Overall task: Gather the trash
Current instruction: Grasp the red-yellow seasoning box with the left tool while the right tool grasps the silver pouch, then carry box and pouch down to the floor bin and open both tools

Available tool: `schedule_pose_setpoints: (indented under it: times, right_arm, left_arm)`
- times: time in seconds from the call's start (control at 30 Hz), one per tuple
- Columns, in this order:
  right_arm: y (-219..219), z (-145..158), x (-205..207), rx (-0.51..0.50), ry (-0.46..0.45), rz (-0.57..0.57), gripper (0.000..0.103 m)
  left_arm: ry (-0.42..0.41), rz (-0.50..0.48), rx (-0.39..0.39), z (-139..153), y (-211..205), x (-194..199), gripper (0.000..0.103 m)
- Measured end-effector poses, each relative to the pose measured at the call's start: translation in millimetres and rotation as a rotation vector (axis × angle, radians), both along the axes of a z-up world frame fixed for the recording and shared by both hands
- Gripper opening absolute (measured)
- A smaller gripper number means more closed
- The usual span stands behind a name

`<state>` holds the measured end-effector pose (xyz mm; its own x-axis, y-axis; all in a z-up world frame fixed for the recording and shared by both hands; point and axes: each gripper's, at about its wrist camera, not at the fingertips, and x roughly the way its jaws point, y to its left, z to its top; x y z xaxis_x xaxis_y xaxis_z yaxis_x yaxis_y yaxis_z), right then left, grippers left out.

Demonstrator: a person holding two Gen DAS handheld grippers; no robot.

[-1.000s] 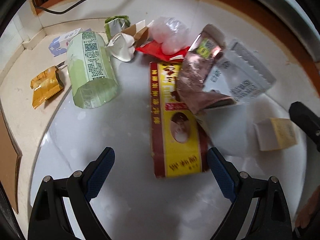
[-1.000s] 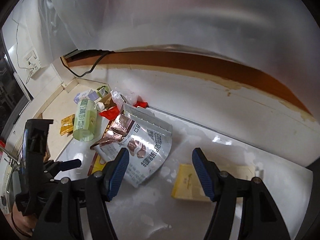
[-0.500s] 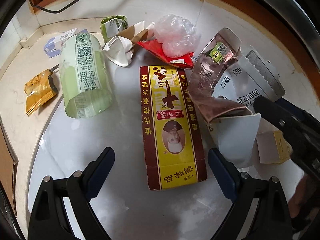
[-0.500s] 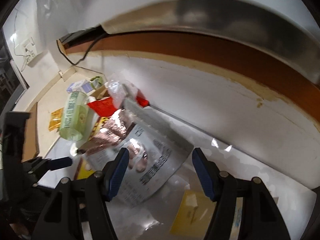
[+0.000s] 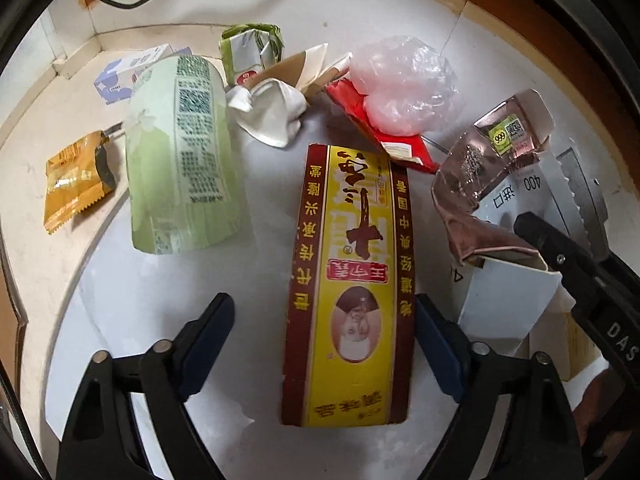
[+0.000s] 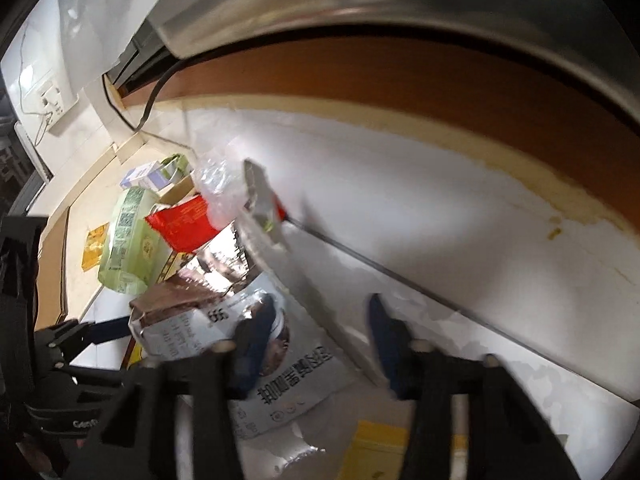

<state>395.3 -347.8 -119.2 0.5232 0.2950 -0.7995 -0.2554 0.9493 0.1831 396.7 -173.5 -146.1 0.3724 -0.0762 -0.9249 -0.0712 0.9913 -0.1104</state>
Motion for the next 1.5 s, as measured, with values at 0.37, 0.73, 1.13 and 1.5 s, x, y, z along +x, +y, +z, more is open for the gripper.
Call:
schedule_pose_setpoints:
  times: [0.37,0.73,1.13,1.5]
  right_arm:
    - [11,9,-32,-0.012,-0.071,0.051,0.003]
    - [35,49,-101,0.001,-0.146,0.037,0.002]
    - [94,91,-196,-0.061,-0.188,-0.030,0.002]
    - [176,102,-286,-0.139,-0.173,-0.020,0.002]
  left_arm:
    - [-0.086,-0.026,0.017,24,8,-24,0.061]
    - [-0.162,-0.069,-0.017,62,70,-112,0.060]
    - [-0.259,-0.180,-0.033,110,140,-227,0.060]
    - [-0.267,-0.245,-0.078,101,206,-307,0.060]
